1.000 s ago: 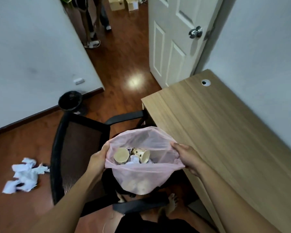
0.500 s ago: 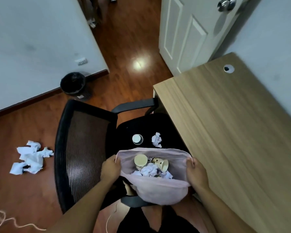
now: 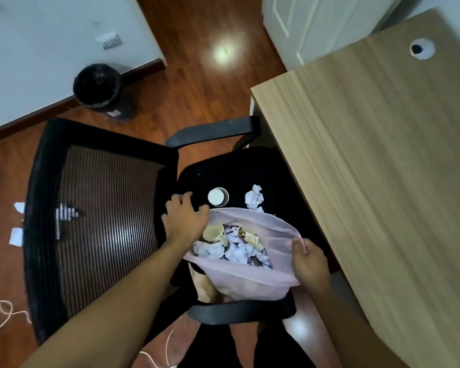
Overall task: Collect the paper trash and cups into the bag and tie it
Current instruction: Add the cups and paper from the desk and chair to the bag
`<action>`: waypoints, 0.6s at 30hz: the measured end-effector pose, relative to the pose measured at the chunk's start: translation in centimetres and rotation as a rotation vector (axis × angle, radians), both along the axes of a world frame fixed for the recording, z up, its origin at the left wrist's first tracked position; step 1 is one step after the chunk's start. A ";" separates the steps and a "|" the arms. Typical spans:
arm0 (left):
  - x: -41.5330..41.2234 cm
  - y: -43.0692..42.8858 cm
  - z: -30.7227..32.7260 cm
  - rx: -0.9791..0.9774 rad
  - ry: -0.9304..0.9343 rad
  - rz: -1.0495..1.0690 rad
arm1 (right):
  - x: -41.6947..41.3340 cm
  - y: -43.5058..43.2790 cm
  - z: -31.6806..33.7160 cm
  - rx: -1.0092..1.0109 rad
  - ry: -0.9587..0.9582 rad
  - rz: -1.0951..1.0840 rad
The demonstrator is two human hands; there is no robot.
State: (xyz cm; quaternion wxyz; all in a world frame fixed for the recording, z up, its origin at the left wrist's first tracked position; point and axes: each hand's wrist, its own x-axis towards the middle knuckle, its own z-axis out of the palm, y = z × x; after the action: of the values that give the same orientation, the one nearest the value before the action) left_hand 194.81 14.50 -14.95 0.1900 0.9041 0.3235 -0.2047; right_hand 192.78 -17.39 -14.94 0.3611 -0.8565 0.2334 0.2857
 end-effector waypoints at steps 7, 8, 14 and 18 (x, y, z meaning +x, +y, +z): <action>6.1 -0.9 -8.7 -0.184 0.038 0.041 | 2.1 1.6 -3.0 -0.011 -0.031 0.052; 6.3 -1.1 -10.0 -0.206 0.093 0.052 | 2.3 1.8 -3.3 -0.011 -0.031 0.069; 5.8 -1.5 -11.6 -0.242 -0.169 0.215 | 2.9 2.2 -3.8 0.005 -0.027 0.139; 5.8 -0.1 -5.6 -0.642 -0.475 0.425 | 3.6 2.6 -3.0 0.051 -0.019 0.066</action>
State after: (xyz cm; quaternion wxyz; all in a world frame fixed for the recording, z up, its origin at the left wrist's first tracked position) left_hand 200.56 14.36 -20.51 0.5676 0.7347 0.3696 -0.0381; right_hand 196.36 -14.81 -17.92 0.3753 -0.8569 0.1941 0.2953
